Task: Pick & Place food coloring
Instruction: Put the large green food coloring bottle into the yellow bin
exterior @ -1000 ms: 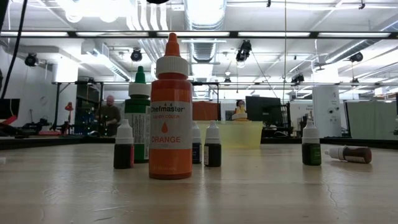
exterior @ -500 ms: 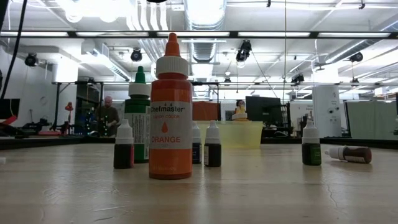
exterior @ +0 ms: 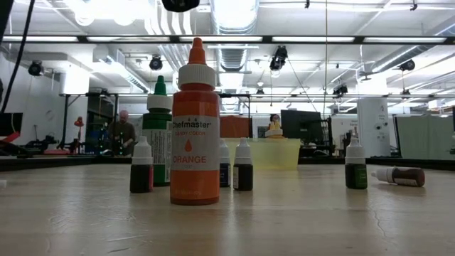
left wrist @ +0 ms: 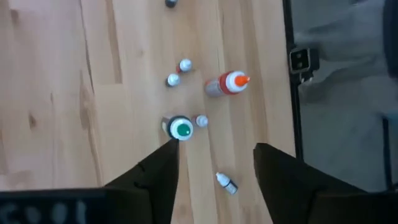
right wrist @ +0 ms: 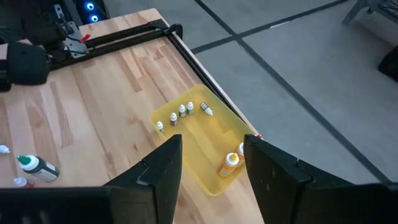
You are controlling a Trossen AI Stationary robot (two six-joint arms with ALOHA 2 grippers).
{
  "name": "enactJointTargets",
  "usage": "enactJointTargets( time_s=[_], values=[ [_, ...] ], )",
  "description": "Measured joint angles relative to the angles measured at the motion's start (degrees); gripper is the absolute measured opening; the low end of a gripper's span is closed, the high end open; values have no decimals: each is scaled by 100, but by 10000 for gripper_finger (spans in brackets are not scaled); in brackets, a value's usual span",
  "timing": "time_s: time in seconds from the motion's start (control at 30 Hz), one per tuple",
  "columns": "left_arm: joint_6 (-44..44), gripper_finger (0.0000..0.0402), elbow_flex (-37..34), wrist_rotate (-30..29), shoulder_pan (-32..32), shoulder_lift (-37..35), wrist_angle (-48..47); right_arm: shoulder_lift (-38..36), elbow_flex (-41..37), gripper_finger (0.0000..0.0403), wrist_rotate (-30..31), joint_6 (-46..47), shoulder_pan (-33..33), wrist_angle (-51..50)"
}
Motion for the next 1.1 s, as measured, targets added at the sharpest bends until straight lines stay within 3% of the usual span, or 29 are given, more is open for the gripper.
enactJointTargets(
  time_s=[0.2, 0.63, 1.1],
  values=[
    [677, 183, -185, -92, -157, 175, -62, 0, 0, 164, 1, -16, 1, 0],
    [1093, 183, -1292, -174, -201, 467, 311, 0, 0, 164, 2, 4, 1, 2],
    [840, 183, -1768, -154, -226, 467, 645, 0, -4, 164, 6, -35, 1, 9]
  ],
)
